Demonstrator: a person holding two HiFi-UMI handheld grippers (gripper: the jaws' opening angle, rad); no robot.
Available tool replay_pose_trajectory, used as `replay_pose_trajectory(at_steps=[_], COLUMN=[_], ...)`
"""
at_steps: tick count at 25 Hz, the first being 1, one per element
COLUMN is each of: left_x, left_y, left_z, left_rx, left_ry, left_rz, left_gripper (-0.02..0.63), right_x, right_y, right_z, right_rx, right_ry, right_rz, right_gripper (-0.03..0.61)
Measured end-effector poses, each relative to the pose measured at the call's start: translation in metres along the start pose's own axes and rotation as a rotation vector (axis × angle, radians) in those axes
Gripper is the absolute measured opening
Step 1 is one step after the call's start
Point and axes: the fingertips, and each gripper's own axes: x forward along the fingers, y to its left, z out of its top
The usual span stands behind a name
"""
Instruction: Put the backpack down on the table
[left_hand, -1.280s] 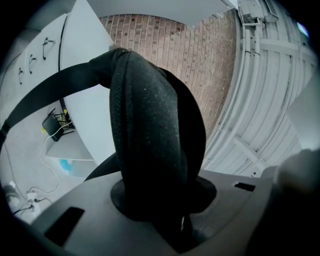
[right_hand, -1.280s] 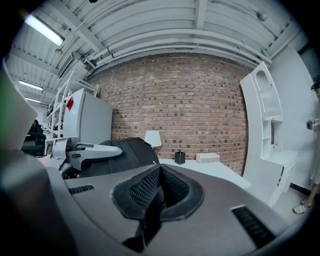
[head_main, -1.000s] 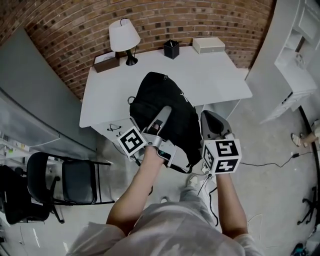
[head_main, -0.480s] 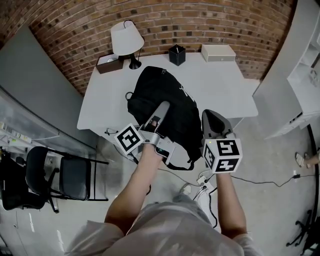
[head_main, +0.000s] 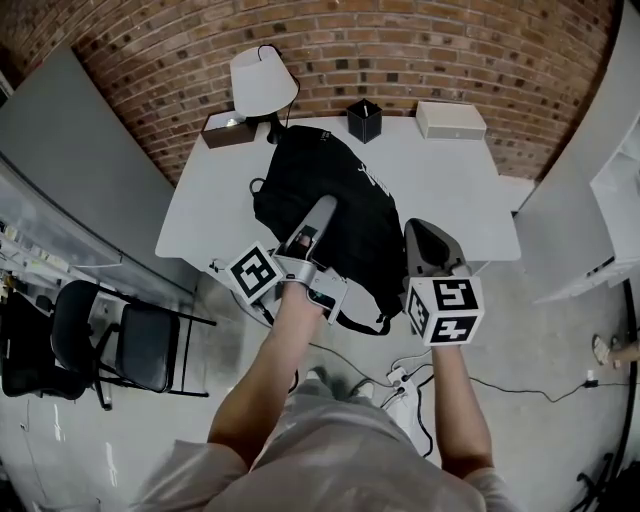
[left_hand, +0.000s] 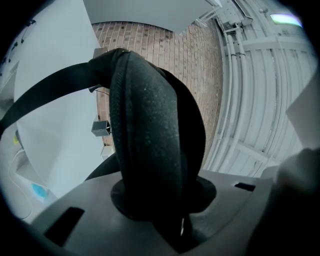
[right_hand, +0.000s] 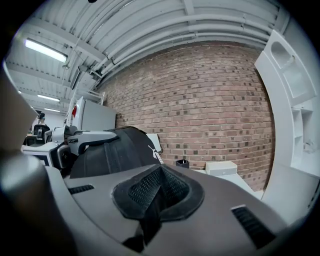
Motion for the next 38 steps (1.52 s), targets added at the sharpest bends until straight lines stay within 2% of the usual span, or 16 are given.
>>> replay_pose_trajectory(at_steps=[7, 19, 38], left_x=[0.021, 0.091, 0.147], left_y=[0.026, 0.075, 0.134], left_z=[0.012, 0.067, 0.145], left_rx=[-0.012, -0.068, -0.159], left_ry=[-0.007, 0.006, 0.024], left_rz=[-0.002, 0.002, 0.006], left_gripper=[0.095, 0.095, 0.095], right_x=[0.025, 0.115, 0.211], right_y=[-0.012, -0.041, -0.035], right_z=[-0.007, 0.002, 0.016], right_rx=[-0.015, -0.017, -0.05], right_ry=[0.001, 0.039, 0.102], right_rz=[-0.006, -0.04, -0.093], right_gripper=[0.002, 0.002, 0.002])
